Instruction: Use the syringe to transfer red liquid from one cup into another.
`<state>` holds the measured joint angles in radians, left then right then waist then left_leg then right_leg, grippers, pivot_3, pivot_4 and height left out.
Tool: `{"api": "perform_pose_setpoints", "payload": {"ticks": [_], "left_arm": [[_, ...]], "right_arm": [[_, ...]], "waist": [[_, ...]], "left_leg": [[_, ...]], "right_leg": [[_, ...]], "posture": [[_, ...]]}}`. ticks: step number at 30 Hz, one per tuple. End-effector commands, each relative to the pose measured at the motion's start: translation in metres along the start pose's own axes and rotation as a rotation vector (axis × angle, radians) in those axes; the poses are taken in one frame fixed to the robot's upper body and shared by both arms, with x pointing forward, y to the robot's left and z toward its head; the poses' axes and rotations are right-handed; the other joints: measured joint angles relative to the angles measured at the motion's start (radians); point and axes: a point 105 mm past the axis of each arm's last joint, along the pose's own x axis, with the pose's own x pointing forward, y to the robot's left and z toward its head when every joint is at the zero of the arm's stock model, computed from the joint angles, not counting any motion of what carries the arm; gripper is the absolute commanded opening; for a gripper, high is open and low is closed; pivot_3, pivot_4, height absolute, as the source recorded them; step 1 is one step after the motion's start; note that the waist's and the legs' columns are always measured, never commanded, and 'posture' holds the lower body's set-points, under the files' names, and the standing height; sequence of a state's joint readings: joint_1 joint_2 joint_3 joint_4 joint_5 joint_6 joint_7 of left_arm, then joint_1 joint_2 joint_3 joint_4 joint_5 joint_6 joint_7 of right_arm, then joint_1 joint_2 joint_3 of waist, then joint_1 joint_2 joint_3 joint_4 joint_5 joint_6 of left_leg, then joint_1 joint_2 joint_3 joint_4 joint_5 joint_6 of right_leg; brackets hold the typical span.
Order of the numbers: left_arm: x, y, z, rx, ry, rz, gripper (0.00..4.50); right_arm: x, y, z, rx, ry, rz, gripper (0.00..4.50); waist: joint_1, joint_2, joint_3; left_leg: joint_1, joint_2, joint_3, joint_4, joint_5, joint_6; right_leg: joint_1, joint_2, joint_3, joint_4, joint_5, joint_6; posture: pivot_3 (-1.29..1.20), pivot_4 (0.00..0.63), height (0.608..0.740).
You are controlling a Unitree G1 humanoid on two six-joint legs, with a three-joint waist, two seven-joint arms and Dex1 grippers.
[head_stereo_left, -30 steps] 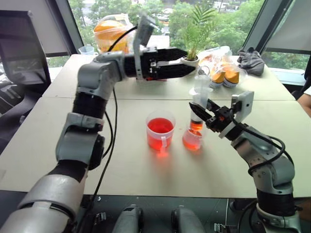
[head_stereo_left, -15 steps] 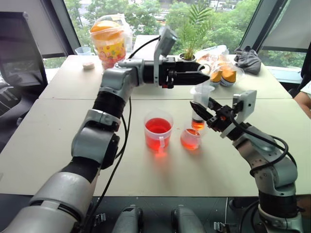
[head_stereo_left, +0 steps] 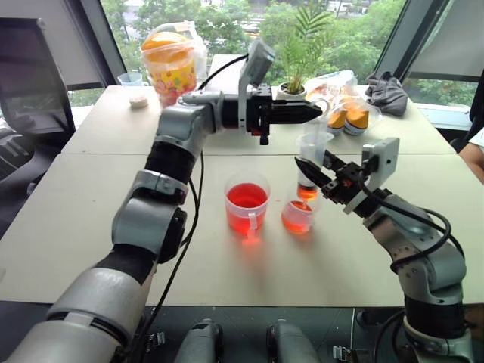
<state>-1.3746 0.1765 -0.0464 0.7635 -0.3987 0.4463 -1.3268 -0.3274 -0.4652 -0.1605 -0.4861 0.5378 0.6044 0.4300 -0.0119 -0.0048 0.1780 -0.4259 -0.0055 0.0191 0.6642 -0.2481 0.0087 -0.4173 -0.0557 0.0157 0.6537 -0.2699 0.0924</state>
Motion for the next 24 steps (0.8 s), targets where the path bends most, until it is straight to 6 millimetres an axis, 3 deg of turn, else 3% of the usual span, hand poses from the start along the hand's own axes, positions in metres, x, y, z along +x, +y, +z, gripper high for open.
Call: {"api": "perform_pose_setpoints", "payload": {"ticks": [1, 24], "left_arm": [[0.006, -0.015, -0.009, 0.034, 0.056, -0.087, 0.04], [0.015, -0.024, -0.051, -0.049, 0.089, -0.093, 0.04]], "right_arm": [[-0.001, 0.002, 0.037, -0.084, -0.102, 0.013, 1.38], [-0.007, -0.006, 0.082, -0.127, -0.168, -0.010, 1.38]], "waist": [[0.000, 0.000, 0.000], [0.001, 0.000, 0.000]], "left_leg": [[0.000, 0.000, 0.000, 0.000, 0.000, 0.000], [0.000, 0.000, 0.000, 0.000, 0.000, 0.000]], "right_leg": [[0.000, 0.000, 0.000, 0.000, 0.000, 0.000], [0.000, 0.000, 0.001, 0.000, 0.000, 0.000]], "posture": [[0.00, 0.150, 0.740], [0.00, 0.150, 0.740]]}}
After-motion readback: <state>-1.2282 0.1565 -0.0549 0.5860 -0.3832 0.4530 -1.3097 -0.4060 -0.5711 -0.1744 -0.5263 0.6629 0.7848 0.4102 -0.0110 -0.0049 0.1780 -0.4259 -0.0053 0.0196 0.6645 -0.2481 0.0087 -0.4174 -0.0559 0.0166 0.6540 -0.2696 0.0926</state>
